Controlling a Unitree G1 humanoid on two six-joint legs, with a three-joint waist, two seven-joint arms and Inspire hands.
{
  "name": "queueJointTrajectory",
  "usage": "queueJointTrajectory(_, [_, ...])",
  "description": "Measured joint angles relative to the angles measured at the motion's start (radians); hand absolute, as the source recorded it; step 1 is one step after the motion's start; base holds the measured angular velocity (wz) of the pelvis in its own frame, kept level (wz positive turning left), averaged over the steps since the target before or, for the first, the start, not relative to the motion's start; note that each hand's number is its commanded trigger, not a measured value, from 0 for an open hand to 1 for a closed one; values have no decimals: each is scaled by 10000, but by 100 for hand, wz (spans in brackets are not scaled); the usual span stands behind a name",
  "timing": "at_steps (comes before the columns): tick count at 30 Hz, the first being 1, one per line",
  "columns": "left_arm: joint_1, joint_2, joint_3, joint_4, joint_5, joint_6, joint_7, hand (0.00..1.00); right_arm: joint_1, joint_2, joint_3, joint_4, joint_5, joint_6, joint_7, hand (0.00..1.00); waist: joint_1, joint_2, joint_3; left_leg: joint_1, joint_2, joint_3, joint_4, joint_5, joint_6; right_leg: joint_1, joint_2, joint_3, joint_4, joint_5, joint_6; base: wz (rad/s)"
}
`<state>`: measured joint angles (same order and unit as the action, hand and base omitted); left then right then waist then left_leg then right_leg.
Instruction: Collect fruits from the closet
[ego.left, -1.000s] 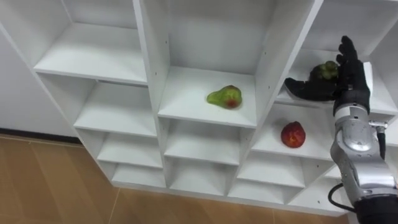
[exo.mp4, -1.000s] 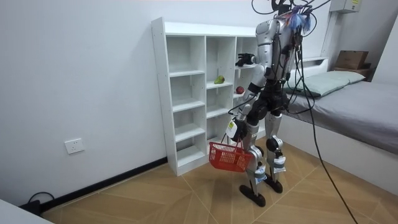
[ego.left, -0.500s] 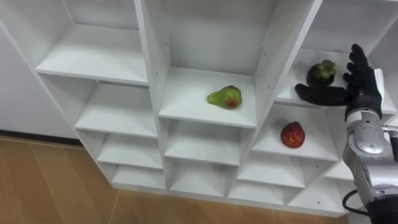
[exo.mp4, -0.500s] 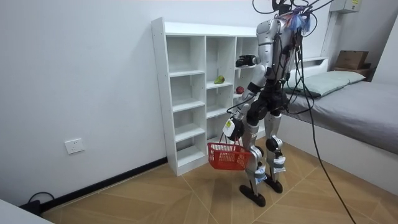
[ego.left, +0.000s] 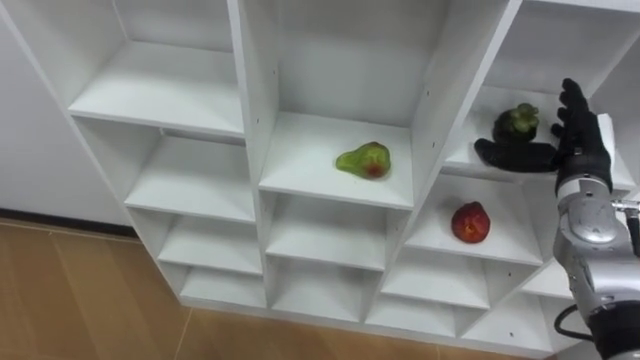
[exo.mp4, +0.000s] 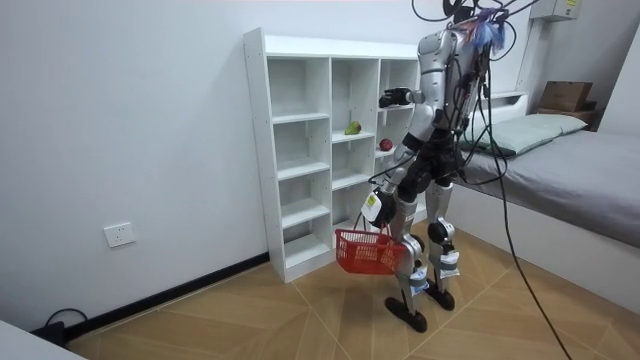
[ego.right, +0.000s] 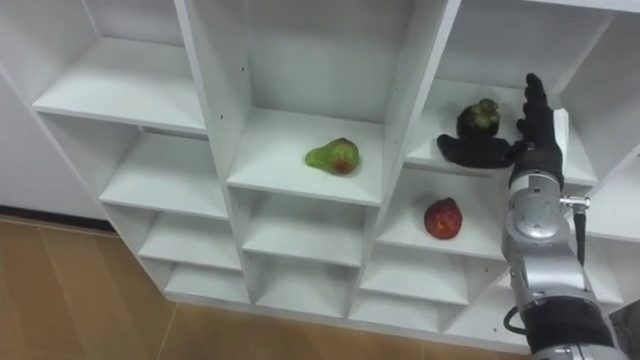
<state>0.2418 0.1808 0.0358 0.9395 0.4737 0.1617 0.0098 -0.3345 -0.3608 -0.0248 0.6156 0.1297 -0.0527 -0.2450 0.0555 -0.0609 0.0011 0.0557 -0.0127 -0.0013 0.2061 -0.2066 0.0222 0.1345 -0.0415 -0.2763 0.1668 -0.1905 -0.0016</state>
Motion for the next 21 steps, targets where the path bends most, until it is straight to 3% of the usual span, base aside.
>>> queueJointTrajectory(7, [-11, 49, 15, 4, 3, -379, 4, 100, 0, -8, 3, 105, -929, -123, 411, 0, -8, 46, -7, 70, -3, -12, 5, 7, -10, 80, 0, 0, 0, 0, 0, 0])
queueJointTrajectory(18, [-59, 211, 13, 4, -2, -391, 18, 100, 24, -22, 32, 134, -1348, -15, 846, 0, -13, -139, -37, 76, -5, -20, -3, 12, -13, 73, 0, 4, -6, 0, 0, 0])
queueJointTrajectory(19, [-58, 231, 12, 5, -2, -384, 18, 100, 24, -22, 36, 133, -1348, 24, 859, 51, -8, -158, -45, 78, -5, -20, -3, 12, -12, 73, 0, -2, -6, 0, 0, 0])
queueJointTrajectory(21, [-58, 252, 12, 4, -1, -381, 18, 100, 25, -22, 35, 132, -1383, 85, 893, 95, 0, -165, -48, 81, -5, -20, -3, 12, -12, 73, -1, -2, -3, 0, 0, 0])
